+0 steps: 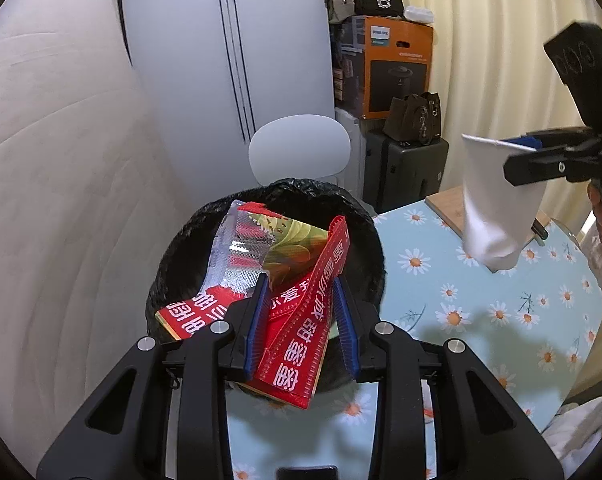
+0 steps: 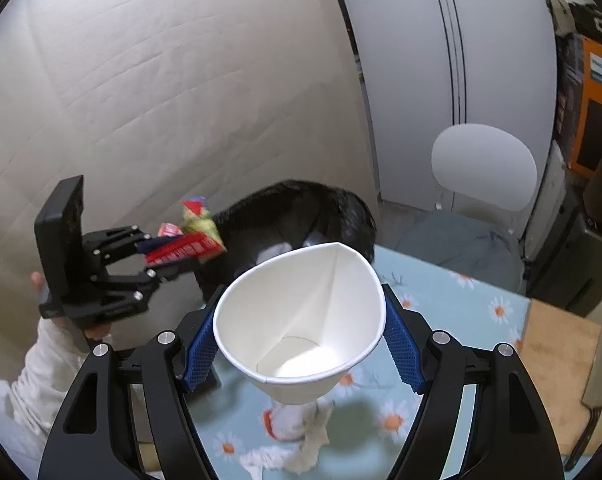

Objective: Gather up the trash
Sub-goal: 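Carry the snack bag and paper cup over the bin and open both grippers, then move both tools back to the table toward the glove and tissue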

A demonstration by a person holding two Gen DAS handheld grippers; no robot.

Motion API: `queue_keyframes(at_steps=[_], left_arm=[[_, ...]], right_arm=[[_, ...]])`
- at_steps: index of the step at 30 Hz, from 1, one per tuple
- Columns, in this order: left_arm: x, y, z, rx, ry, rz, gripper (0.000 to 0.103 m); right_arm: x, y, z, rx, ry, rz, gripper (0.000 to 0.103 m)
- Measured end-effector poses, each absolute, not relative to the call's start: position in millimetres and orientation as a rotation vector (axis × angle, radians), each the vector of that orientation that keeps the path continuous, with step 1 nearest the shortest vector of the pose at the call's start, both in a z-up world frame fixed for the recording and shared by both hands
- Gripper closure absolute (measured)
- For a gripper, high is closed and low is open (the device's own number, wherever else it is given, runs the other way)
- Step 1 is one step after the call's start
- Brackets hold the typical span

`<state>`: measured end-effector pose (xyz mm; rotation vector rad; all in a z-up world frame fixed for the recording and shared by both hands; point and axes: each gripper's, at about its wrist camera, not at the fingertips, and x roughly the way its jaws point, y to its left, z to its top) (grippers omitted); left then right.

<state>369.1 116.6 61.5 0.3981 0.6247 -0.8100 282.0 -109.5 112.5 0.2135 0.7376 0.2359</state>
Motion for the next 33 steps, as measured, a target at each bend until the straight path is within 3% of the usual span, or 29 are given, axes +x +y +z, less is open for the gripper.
queue_keyframes(at_steps=[6,12,13,14,15,16,18,33], left_arm=[[393.3,114.7,58.4,0.407,0.625,-0.837,0.069],[404.0,113.9,56.1,0.434,0.597,-0.866,0.062],[405.0,113.6,55.8,0.436,0.588,-0.860,0.053],[406.2,114.1,54.7,0.431,0.575,-0.853,0.034],[408.2,115.4,53.9,0.419,0.575,-0.851,0.020],[410.1,116.5,53.1,0.401,0.574,-0.851,0.005],[411.6,121.4,49.7,0.359,0.574,-0.865,0.006],[384.3,143.8,25.8,0.336,0.663,-0.714,0.006]], right_arm=[[316.9,-89.4,116.8,0.220,0.730,0.269,0.035],[348.2,-72.4,116.3,0.220,0.696,0.313,0.034],[351.9,-69.8,115.5,0.224,0.680,0.315,0.034],[354.0,-68.6,114.1,0.229,0.668,0.316,0.033],[357.3,-66.5,110.6,0.239,0.658,0.322,0.031],[362.3,-64.4,104.8,0.247,0.664,0.327,0.021],[367.0,-63.5,98.3,0.254,0.669,0.298,0.016],[333.3,-98.9,60.5,0.322,0.769,0.216,0.016]])
